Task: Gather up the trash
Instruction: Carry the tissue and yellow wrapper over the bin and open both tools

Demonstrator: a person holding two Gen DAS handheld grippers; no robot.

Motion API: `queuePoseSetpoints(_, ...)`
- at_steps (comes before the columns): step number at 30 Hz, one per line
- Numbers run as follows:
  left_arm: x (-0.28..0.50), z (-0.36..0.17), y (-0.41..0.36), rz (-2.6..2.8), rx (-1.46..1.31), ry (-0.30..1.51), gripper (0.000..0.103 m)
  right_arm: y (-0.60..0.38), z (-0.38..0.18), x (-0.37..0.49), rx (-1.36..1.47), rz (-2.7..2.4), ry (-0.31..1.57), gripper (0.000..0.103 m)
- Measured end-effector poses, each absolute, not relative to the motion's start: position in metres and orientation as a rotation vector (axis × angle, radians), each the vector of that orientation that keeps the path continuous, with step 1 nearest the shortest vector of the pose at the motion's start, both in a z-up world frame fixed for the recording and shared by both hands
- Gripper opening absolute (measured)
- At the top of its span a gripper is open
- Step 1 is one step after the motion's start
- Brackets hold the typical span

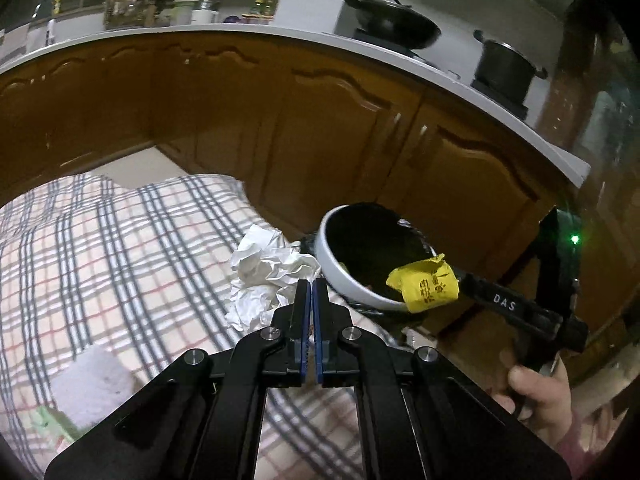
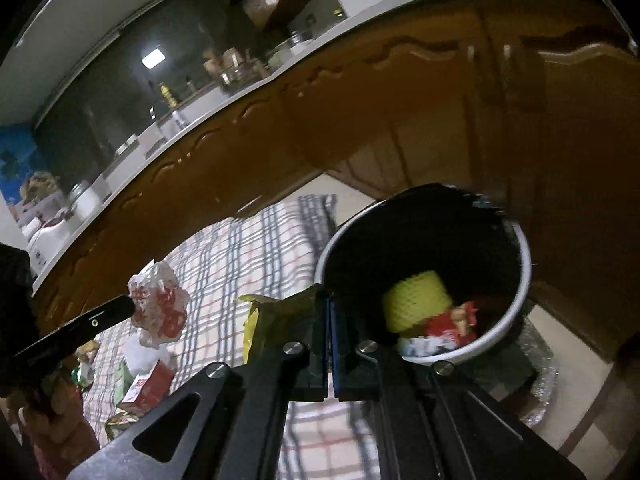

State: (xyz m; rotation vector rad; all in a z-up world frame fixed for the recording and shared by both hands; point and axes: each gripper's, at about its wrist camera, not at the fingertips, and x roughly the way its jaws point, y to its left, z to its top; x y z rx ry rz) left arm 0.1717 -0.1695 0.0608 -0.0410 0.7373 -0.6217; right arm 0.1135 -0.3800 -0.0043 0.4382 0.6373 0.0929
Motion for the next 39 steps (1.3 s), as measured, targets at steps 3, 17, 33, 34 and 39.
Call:
queuePoseSetpoints(3,0.173,0.06,-0.182,-0.638,-0.029,0.74,0.001,-0.392,-0.003,0.111,0.446,0.07,0.628,0.0)
queuePoseSetpoints(17,0.193,0.067,-0.259,-0.761,0.012,0.751,0.001,-0.44,0.0,0.131,0.435,-0.02,0.625,0.0)
queuePoseSetpoints(33,0.232,0.028,-0.324,-0.794,0.048,0.871,0.001,-0.462,-0.025,0.168,0.396,-0.042,0.732,0.001)
queuePoseSetpoints(34,0.234,0.025,-0.325,-0.792,0.048,0.88,0.001,-0.462,-0.027,0.17,0.394,-0.042,0.738,0.001)
queuePoseSetpoints(39,0.24,0.013,-0.33,-0.785,0.063,0.926,0.005,-0.464,-0.034,0.18,0.381,-0.044,0.771,0.007)
